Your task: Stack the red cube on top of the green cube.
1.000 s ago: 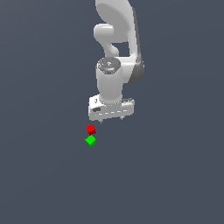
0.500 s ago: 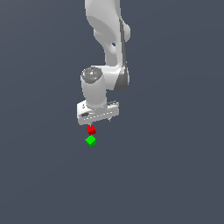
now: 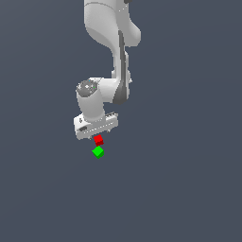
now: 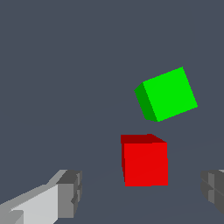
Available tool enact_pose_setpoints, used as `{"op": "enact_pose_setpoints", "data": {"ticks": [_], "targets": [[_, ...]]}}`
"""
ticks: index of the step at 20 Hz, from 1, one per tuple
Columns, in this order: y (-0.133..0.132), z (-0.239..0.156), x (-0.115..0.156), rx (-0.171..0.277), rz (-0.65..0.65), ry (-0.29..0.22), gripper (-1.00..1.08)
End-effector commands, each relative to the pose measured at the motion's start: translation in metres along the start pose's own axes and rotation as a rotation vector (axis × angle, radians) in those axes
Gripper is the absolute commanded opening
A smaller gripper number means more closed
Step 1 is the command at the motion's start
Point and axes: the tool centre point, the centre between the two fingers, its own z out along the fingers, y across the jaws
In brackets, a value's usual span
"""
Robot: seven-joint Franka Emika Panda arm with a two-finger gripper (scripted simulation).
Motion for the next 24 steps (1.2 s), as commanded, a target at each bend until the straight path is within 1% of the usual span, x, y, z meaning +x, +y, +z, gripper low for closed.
{"op": "enact_pose_setpoints", "data": {"ticks": [1, 5, 12, 20, 24], "targets": [[0.006, 0.004, -0.002, -0.001, -0.018, 0.0, 1.0], [0.011, 0.007, -0.003, -0.002, -0.03, 0.0, 1.0], [0.011, 0.012, -0.003, -0.002, -0.028, 0.0, 1.0], [0.011, 0.048, -0.004, -0.002, -0.03, 0.0, 1.0], [0.012, 0.057, -0.003, -0.002, -0.031, 0.0, 1.0]]}}
